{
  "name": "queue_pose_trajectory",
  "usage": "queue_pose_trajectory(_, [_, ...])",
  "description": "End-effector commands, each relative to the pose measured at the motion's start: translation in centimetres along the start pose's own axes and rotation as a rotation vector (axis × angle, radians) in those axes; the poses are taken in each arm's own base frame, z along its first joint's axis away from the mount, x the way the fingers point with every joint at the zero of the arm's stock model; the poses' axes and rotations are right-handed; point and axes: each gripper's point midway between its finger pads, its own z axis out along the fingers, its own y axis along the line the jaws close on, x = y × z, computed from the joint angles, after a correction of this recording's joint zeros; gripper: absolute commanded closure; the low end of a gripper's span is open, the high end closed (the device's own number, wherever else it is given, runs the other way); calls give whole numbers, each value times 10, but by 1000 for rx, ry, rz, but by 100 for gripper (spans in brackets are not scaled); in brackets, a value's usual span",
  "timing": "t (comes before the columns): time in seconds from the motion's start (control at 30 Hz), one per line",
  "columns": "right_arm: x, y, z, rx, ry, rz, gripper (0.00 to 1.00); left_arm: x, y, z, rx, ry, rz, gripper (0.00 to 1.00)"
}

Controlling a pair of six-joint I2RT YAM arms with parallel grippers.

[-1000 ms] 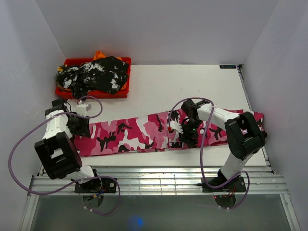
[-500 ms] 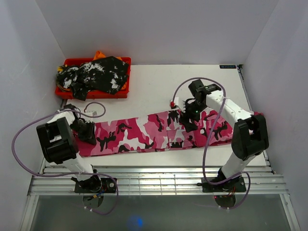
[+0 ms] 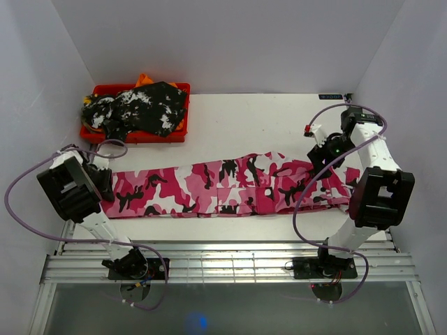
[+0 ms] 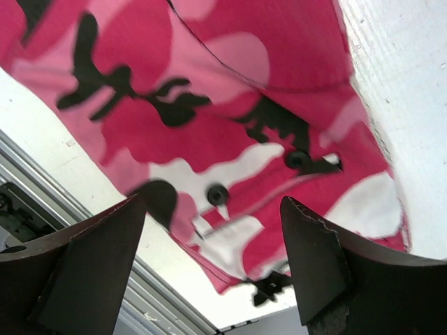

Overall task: Fold and stack the trousers
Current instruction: Fold the trousers

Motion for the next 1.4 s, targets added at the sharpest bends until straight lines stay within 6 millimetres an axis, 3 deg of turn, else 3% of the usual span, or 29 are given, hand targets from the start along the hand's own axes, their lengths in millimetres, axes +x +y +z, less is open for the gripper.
queue_pose_trajectory(0.0, [0, 15, -13, -4, -4, -71, 20, -81, 55, -29, -229, -245, 277, 67])
queue_pose_trajectory(0.07, [2, 14, -9, 0, -1, -76, 24, -97, 23, -47, -195, -313, 368, 64])
queue_pose_trajectory(0.13, [6, 15, 2, -16, 11, -69, 27, -100, -2, -52, -173, -326, 433, 61])
queue_pose_trajectory(0.23, [7, 10, 21, -8, 49, -58, 29, -107, -58, -57, -127, -352, 526, 59])
queue_pose_trajectory(0.3, [3, 7, 30, -6, 41, -27, 31, -114, -106, -60, -62, -392, 611, 57])
queue_pose_trajectory(0.4, [-18, -3, 19, 18, -25, 42, 29, -113, -170, -53, 32, -403, 693, 53])
queue_pose_trajectory(0.47, [-32, -10, 0, 36, -75, 136, 27, -104, -215, -37, 106, -392, 744, 52])
queue_pose_trajectory(0.53, [-30, -9, -15, 28, -101, 255, 26, -102, -237, -19, 100, -386, 793, 52])
queue_pose_trajectory(0.57, [-29, -10, -24, 51, -112, 294, 26, -89, -253, -1, 114, -350, 811, 52])
queue_pose_trajectory(0.7, [12, -13, -56, 148, -107, 513, 25, -86, -260, 28, 60, -339, 778, 51])
queue_pose_trajectory(0.77, [26, -11, -68, 221, -98, 510, 26, -86, -253, 41, 36, -307, 741, 51])
queue_pose_trajectory(0.8, [48, -9, -65, 262, -28, 510, 26, -82, -251, 46, 34, -290, 727, 51])
queue_pose_trajectory(0.87, [64, -14, -72, 373, 3, 414, 25, -74, -243, 58, 27, -234, 708, 51])
queue_pose_trajectory(0.9, [88, -10, -63, 390, 65, 429, 25, -70, -241, 63, 28, -206, 701, 51])
queue_pose_trajectory(1.0, [114, -8, -56, 426, 126, 451, 26, -53, -226, 79, 33, -104, 663, 52])
queue_pose_trajectory(1.1, [120, -3, -45, 385, 108, 569, 26, -39, -207, 90, 40, -34, 607, 52])
queue_pose_trajectory(1.37, [113, -13, -12, 344, -11, 849, 21, -53, -160, 93, 25, 8, 527, 53])
